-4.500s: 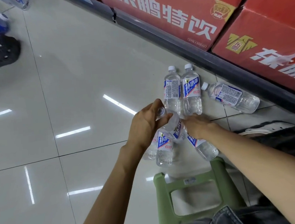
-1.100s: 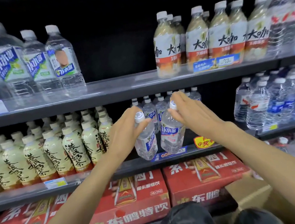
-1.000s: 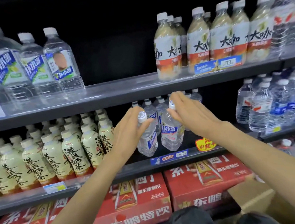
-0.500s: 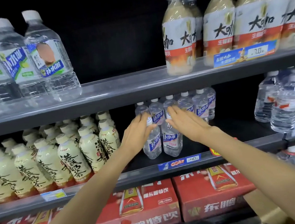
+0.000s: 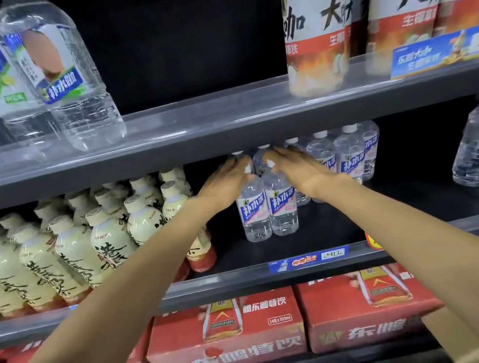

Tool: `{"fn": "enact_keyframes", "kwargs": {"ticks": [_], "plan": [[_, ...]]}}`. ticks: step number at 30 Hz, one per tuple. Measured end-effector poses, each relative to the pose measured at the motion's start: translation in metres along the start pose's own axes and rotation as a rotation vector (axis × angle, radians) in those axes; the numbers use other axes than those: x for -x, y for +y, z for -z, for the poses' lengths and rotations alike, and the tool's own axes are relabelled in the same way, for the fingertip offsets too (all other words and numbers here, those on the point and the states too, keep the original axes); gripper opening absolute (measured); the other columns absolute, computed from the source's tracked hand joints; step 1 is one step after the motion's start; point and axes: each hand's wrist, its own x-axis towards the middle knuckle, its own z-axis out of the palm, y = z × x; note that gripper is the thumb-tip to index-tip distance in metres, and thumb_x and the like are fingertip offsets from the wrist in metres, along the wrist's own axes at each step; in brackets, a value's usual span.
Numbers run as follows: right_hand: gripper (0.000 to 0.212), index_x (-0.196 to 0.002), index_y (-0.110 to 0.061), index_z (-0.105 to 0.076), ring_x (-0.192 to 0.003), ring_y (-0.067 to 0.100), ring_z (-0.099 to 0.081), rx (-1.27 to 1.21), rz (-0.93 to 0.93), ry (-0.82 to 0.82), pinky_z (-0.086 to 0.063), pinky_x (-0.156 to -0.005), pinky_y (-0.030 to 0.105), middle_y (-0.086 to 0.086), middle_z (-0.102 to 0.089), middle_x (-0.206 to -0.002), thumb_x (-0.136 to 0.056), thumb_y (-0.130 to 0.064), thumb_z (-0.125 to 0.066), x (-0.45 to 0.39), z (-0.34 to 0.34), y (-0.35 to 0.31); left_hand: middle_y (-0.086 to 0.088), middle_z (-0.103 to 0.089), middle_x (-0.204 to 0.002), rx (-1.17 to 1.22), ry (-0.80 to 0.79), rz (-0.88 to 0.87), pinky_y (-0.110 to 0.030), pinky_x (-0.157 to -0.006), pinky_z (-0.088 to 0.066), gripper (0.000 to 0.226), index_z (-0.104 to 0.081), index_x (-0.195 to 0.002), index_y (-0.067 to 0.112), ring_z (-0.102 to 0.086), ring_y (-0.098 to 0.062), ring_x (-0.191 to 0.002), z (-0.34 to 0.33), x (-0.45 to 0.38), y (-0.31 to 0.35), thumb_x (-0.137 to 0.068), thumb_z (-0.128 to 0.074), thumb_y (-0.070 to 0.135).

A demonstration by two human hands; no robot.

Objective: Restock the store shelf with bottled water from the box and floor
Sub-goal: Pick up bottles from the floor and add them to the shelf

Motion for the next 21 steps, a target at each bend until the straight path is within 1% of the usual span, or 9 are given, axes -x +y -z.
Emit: {"fn": "enact_keyframes", "kwargs": {"ticks": [2,6,10,13,17,21], "plan": [[0.054,-0.13,-0.014,-0.042,-0.126,0.034,-0.043,0.008,0.008,0.024,-0.04,-0.103,0.044,0.012,-0.042,-0.14,-0.083,0.012,-0.044,-0.0055,-0.0049,0.0026,-0.013,-0.04,-0.14,-0.005,-0.005,0.0,-0.04,-0.102,-0.038,0.043,-0.033,-0.14,0.017,-0.042,-0.032,-0.127,0.0014,-0.0035,-0.0011,-0.101,-0.039,0.035],[0.052,-0.13,-0.014,-0.043,-0.123,0.034,-0.046,0.009,0.017,0.049,-0.042,-0.1,0.045,0.01,-0.044,-0.137,-0.085,0.011,-0.045,-0.0108,-0.0098,0.0058,-0.011,-0.042,-0.139,0.013,-0.007,0.012,-0.036,-0.093,-0.038,0.039,-0.035,-0.136,0.02,-0.044,-0.031,-0.124,0.0028,-0.0065,-0.0033,-0.1,-0.039,0.035],[0.055,-0.133,-0.016,-0.043,-0.121,0.035,-0.046,0.0,0.016,0.065,-0.043,-0.099,0.044,0.01,-0.046,-0.137,-0.084,0.011,-0.046,-0.0103,-0.0124,0.0078,-0.008,-0.04,-0.143,0.007,-0.037,0.03,-0.04,-0.099,-0.041,0.043,-0.033,-0.139,0.022,-0.044,-0.03,-0.126,0.0053,-0.0079,-0.001,-0.1,-0.039,0.038],[0.06,-0.135,-0.019,-0.04,-0.122,0.033,-0.045,-0.018,-0.003,0.06,-0.042,-0.099,0.045,0.008,-0.044,-0.137,-0.084,0.012,-0.044,-0.0099,-0.0122,0.0061,-0.009,-0.04,-0.142,-0.007,-0.048,0.033,-0.041,-0.099,-0.041,0.042,-0.033,-0.139,0.022,-0.046,-0.03,-0.124,0.008,-0.0073,0.0003,-0.1,-0.04,0.038],[0.056,-0.137,-0.019,-0.04,-0.124,0.034,-0.045,-0.028,-0.013,0.042,-0.041,-0.101,0.044,0.009,-0.044,-0.137,-0.088,0.008,-0.044,-0.0109,-0.0089,0.0024,-0.009,-0.038,-0.144,-0.039,-0.045,0.025,-0.04,-0.099,-0.041,0.045,-0.03,-0.143,0.022,-0.044,-0.031,-0.126,0.0105,-0.005,0.0014,-0.101,-0.038,0.038],[0.064,-0.138,-0.017,-0.038,-0.125,0.035,-0.045,0.002,-0.031,0.021,-0.042,-0.101,0.044,0.011,-0.042,-0.14,-0.083,0.015,-0.042,-0.0085,-0.0053,-0.0006,-0.009,-0.032,-0.151,-0.075,-0.05,-0.001,-0.034,-0.099,-0.037,0.05,-0.025,-0.147,0.021,-0.04,-0.031,-0.131,0.0097,-0.0044,0.001,-0.102,-0.037,0.038]]}}
